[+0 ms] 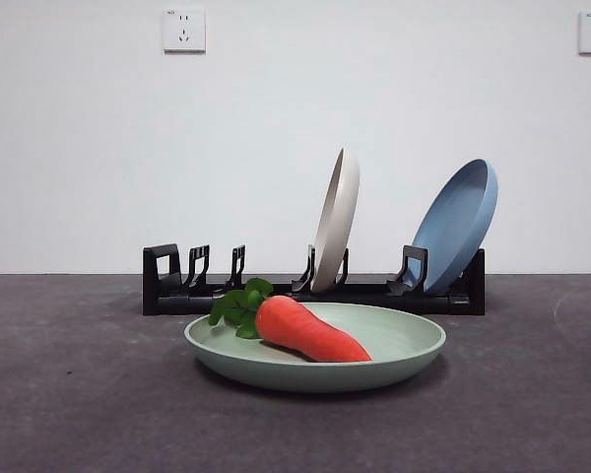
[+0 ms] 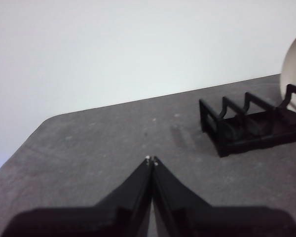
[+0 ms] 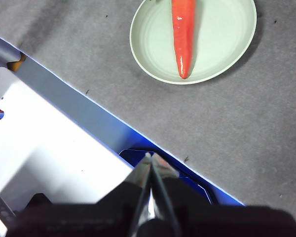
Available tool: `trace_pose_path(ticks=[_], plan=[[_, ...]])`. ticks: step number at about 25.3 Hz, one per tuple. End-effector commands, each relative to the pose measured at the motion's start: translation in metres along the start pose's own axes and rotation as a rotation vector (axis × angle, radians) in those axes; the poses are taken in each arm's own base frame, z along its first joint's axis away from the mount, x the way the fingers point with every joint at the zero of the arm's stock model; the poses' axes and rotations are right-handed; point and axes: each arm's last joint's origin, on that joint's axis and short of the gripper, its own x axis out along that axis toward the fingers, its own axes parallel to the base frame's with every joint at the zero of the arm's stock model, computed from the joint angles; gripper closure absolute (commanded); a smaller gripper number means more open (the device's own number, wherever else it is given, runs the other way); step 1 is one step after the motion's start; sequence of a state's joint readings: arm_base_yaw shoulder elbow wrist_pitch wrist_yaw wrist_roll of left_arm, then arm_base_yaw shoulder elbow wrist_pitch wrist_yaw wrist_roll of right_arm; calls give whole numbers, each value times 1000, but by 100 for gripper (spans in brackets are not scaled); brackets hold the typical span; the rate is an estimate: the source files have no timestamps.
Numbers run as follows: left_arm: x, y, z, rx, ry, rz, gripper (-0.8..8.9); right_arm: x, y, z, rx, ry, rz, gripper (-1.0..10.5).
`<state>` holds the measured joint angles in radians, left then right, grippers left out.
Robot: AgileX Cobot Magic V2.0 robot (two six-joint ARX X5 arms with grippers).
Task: Take the green plate from the plate rack,put the plate on the table,take the carrot from the table,put the carrot in the plate
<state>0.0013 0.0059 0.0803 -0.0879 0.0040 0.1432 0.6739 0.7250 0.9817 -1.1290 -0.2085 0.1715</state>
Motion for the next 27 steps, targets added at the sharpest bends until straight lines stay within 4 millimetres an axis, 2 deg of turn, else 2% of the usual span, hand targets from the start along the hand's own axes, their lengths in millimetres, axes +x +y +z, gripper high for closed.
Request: trace_pose_path(ticks=[1,10,16,27], plan=[[1,0,-7,-21,13,7,816,1,0,0,-6,0,-1,946],[5,-2,-30,-89,108,-48,816,1,0,0,-5,0,-1,946],[4,-5,-33,-126,145,-107,816,1,0,0,-5,0,-1,946],[4,-5,-33,-129,149,-103,816,1,0,0,-5,0,-1,946]])
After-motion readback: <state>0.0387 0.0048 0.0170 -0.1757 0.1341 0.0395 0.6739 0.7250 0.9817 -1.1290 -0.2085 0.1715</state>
